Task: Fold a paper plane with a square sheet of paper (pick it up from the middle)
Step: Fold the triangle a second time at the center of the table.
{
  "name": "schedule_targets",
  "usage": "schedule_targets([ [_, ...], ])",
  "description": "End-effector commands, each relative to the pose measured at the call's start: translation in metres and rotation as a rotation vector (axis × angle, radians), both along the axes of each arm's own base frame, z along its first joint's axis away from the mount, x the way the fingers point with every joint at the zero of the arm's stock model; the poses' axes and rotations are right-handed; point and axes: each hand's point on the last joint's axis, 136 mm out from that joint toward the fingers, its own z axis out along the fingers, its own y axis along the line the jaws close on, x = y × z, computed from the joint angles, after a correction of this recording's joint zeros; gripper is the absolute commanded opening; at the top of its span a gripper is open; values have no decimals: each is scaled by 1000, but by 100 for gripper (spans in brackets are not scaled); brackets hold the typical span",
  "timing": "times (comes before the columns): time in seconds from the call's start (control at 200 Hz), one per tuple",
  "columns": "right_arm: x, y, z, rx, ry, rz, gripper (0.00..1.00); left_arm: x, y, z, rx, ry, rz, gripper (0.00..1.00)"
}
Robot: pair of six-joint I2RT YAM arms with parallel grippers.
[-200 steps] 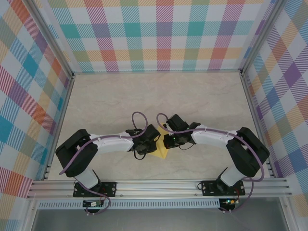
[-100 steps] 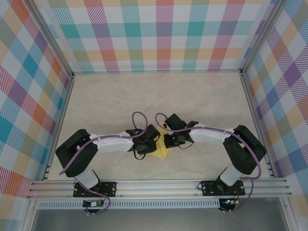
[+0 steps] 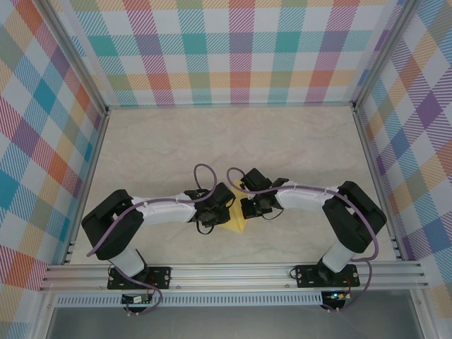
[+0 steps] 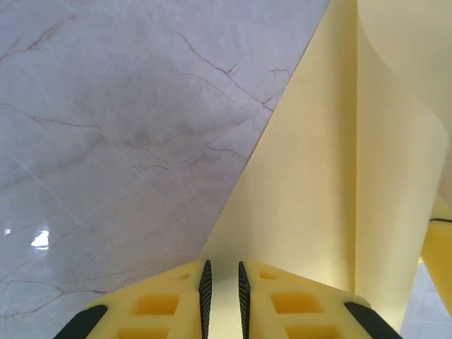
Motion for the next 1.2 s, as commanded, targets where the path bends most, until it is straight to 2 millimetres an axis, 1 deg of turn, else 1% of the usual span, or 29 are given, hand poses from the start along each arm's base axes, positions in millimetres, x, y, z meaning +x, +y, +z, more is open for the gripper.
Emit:
schedule_targets([
  [0.0,6,-2,0,-20,-4,-18,3,-6,5,-6,31,24,-6,20],
  [0.28,6,-2,-1,-25,0,-19,3,-7,6,-8,34,29,-7,20],
  [0.46,7,3,10,8,-14,-5,4,-6,4,-9,32,32,-9,21],
  [0.59,9,3,16,11,-32,0,3,-6,3,-9,30,32,-11,21],
  [0.81,9,1,8,-16,-20,-2,3,-7,3,-10,32,36,-12,20],
  [0.995,12,0,8,-26,-28,-2,3,-7,6,-10,38,35,-9,20],
  [1.195,12,-1,1,-45,-16,-4,3,-7,5,-11,37,38,-9,20],
])
